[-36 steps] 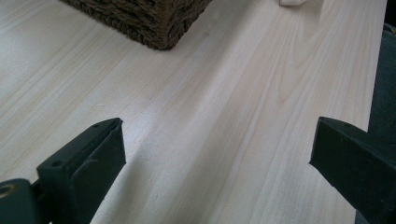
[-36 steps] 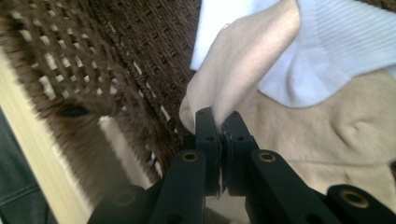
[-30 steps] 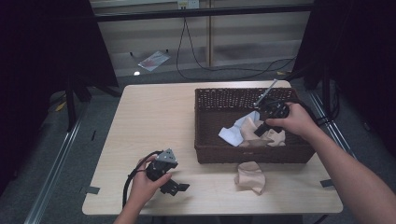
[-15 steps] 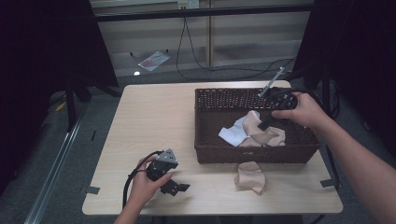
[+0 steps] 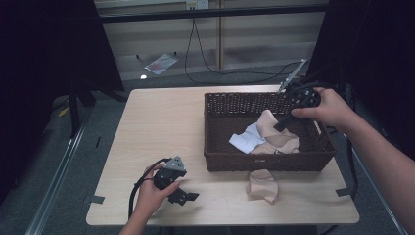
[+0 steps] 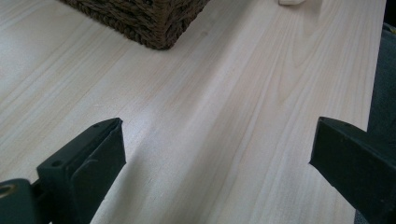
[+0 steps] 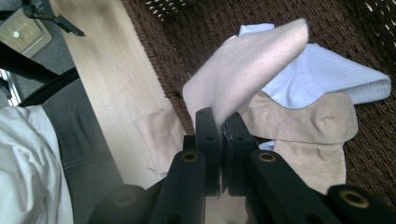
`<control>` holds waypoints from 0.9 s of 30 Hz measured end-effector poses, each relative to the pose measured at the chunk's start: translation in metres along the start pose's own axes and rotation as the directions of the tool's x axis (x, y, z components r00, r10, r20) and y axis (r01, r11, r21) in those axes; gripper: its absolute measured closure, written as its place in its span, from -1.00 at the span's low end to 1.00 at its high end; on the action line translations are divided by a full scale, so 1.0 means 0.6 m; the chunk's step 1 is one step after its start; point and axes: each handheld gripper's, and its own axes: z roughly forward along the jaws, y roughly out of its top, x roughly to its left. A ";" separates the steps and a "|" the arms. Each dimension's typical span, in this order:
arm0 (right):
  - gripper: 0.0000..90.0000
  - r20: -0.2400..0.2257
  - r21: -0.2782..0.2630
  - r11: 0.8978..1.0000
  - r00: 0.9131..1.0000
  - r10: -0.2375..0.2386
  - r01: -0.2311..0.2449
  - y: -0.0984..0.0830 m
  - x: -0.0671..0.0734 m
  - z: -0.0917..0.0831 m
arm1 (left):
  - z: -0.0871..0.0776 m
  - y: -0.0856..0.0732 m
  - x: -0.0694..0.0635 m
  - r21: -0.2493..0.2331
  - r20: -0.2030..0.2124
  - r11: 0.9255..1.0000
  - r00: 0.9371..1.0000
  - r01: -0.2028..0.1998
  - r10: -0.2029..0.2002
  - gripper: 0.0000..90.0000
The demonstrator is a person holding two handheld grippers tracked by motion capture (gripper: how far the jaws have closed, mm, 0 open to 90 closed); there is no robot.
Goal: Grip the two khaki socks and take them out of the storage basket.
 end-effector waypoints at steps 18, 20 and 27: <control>0.95 -0.097 -0.023 0.995 0.990 -0.102 0.100 0.005 0.053 -0.024 | -0.002 -0.002 0.000 0.000 0.007 1.000 1.000 -0.001 0.001 -0.94; 0.95 -0.103 -0.021 0.994 0.988 -0.112 0.111 0.003 0.057 -0.026 | -0.002 -0.002 0.000 0.005 0.004 1.000 1.000 -0.002 0.002 -0.94; 0.95 -0.105 -0.005 0.991 0.985 -0.136 0.136 -0.002 0.068 -0.026 | 0.000 -0.001 0.000 0.009 0.002 1.000 1.000 -0.004 0.004 -0.94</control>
